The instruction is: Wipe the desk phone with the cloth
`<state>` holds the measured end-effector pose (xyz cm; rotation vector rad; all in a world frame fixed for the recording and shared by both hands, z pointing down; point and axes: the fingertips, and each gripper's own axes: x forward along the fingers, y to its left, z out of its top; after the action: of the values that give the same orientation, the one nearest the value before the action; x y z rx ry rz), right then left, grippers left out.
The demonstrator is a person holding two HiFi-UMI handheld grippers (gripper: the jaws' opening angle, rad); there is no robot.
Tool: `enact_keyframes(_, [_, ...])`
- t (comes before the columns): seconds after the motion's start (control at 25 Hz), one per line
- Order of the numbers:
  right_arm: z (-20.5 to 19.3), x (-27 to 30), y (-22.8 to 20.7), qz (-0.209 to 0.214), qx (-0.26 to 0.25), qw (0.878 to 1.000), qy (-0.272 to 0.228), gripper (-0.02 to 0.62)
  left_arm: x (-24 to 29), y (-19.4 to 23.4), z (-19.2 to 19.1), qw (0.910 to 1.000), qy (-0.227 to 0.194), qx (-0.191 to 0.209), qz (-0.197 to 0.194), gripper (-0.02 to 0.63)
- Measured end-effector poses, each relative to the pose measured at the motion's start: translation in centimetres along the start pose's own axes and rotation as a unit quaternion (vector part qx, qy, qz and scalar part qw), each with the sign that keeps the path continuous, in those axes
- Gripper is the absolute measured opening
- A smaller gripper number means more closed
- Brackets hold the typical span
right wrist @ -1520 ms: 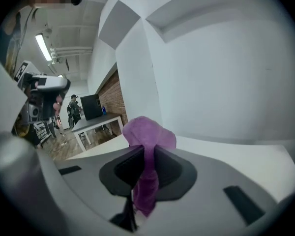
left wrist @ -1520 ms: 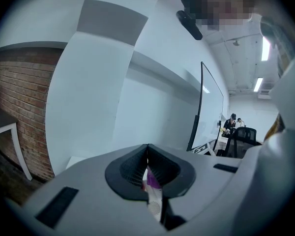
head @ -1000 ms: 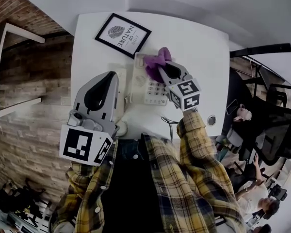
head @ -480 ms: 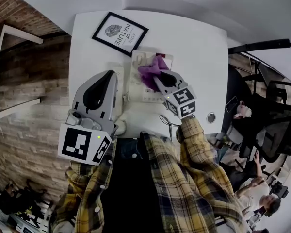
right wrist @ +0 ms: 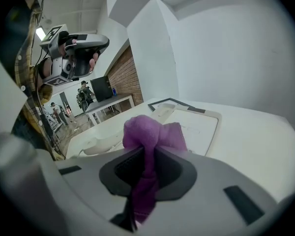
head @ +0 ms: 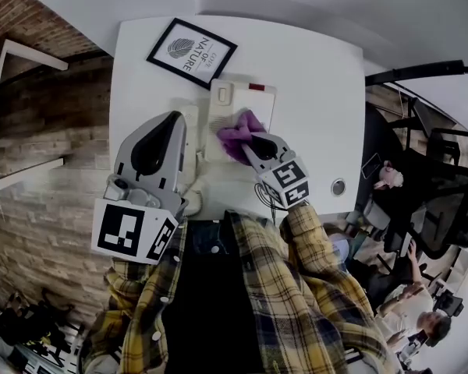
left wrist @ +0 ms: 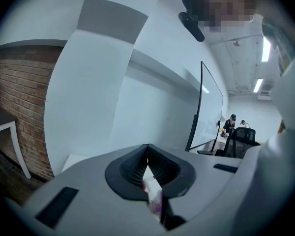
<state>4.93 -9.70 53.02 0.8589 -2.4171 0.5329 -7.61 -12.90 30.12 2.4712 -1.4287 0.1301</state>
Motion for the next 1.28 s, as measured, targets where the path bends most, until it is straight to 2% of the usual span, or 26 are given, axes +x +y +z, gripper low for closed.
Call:
enact_keyframes(0.32, [-3.1, -0.8, 2.7, 0.020, 0.021, 0.999, 0.024, 0.060, -0.2, -0.3, 0.0, 1.0000, -0.001, 0.003, -0.005, 0.014])
enact_keyframes(0.64, [-4.5, -1.6, 4.1, 0.031, 0.036, 0.998, 0.032, 0.060, -0.6, -0.6, 0.0, 1.0000, -0.002, 0.005, -0.007, 0.014])
enact_keyframes(1.2, [-5.8, -2.7, 4.2, 0.047, 0.068, 0.995, 0.063, 0.060, -0.8, -0.9, 0.0, 0.9999, -0.004, 0.006, -0.007, 0.015])
enact_keyframes(1.28, [-5.0, -3.3, 4.0, 0.044, 0.072, 0.995, 0.054, 0.060, -0.8, -0.9, 0.1, 0.9999, -0.004, 0.006, -0.007, 0.014])
